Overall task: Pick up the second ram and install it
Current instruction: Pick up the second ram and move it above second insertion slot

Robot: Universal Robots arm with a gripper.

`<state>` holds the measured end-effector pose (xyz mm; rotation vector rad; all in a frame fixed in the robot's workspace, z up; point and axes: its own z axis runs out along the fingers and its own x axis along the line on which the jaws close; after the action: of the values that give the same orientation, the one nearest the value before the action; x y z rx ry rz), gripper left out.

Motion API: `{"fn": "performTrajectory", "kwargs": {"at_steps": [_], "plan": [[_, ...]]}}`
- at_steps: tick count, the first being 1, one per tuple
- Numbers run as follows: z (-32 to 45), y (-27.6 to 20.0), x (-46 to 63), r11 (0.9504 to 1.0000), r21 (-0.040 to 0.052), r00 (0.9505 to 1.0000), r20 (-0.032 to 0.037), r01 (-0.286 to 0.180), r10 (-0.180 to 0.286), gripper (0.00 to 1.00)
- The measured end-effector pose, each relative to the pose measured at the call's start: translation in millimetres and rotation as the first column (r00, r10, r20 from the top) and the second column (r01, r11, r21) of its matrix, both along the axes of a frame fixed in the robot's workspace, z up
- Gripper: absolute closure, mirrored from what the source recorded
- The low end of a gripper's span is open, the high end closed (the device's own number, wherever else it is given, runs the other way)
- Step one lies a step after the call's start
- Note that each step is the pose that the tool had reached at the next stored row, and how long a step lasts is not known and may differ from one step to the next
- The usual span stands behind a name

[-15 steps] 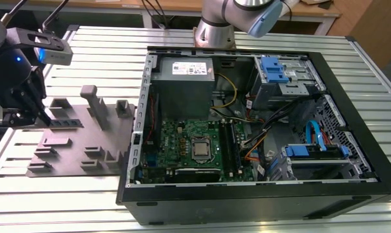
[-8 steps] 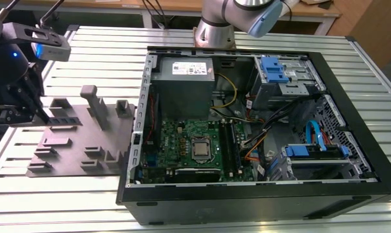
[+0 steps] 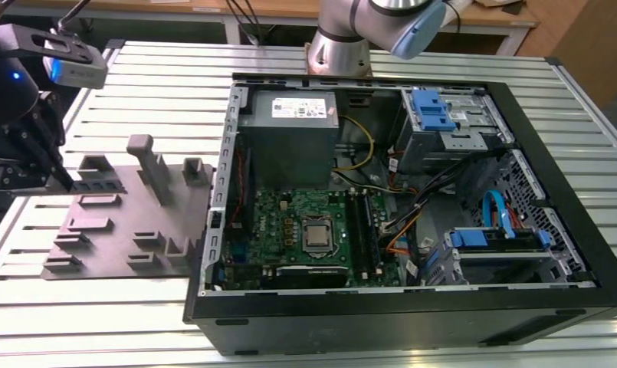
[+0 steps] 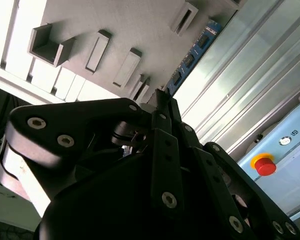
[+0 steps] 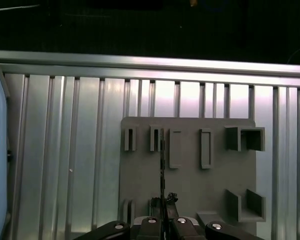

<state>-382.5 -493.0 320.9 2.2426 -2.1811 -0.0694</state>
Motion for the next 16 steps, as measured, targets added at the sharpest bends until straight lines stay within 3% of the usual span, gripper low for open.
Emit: {"fn": "performTrajectory", "kwargs": {"at_steps": [10, 16], "plan": [[21.7, 0.0, 0.0, 1.0000, 0.0000, 1.0000, 0.0000, 0.000, 0.000, 0.86], [42.9, 0.0, 0.0, 1.0000, 0.0000, 1.0000, 0.0000, 0.000, 0.000, 0.86]]}}
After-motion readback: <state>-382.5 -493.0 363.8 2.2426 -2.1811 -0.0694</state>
